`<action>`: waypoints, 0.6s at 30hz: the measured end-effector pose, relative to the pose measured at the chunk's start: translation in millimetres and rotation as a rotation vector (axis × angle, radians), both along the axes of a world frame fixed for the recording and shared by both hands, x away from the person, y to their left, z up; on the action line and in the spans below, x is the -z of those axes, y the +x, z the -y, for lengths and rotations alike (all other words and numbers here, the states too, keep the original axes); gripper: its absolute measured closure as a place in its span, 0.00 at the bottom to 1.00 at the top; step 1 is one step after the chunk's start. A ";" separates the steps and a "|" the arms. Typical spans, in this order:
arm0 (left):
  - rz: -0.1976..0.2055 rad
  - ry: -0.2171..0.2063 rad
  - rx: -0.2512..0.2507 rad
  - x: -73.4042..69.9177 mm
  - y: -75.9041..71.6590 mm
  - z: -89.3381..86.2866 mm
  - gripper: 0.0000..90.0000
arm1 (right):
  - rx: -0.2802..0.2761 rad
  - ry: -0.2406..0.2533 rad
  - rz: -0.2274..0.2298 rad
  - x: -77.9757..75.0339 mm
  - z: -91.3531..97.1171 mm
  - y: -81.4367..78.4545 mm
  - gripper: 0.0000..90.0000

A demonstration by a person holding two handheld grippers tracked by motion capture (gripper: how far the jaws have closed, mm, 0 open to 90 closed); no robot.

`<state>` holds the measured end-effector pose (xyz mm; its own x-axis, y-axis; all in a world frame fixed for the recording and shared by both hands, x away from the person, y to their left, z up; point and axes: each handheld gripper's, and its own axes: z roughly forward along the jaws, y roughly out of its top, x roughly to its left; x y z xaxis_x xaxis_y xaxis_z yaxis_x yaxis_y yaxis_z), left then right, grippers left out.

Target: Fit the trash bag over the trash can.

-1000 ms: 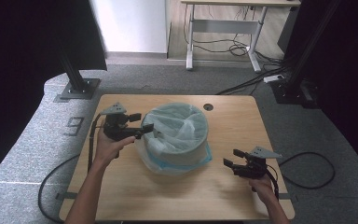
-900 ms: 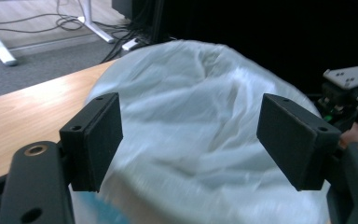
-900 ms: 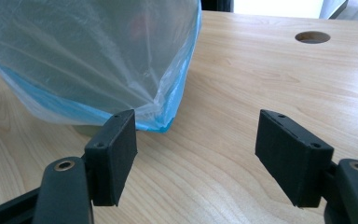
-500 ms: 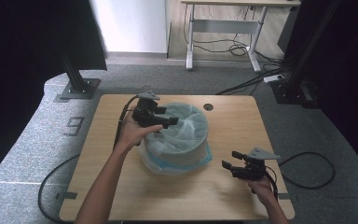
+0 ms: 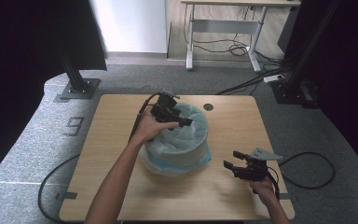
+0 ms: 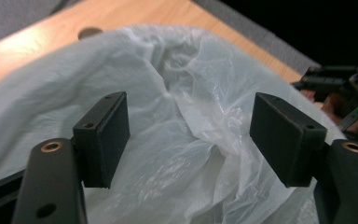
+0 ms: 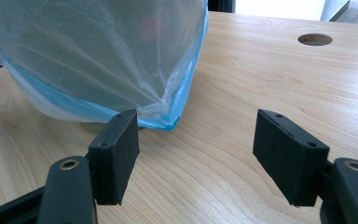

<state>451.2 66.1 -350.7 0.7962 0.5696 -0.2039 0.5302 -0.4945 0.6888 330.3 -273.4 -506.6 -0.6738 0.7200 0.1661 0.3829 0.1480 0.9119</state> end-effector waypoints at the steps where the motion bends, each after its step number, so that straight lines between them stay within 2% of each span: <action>1: -0.016 0.039 0.001 3.3 3.3 6.1 0.32 | -0.002 -0.001 -0.001 -0.2 0.0 -0.1 0.34; 6: -0.049 0.118 0.010 10.8 12.2 17.7 0.34 | -0.007 -0.006 -0.001 -0.7 -1.3 -0.4 0.34; 12: -0.077 0.171 0.016 21.6 18.7 28.5 0.35 | -0.004 -0.009 -0.001 -0.6 0.0 -0.4 0.34; 15: -0.086 0.212 0.016 27.8 20.6 33.5 0.35 | 0.002 -0.009 -0.005 -0.2 0.4 -0.2 0.34; 18: -0.087 0.209 0.012 28.1 20.5 34.4 0.35 | 0.002 -0.014 -0.008 0.4 -0.4 -0.4 0.34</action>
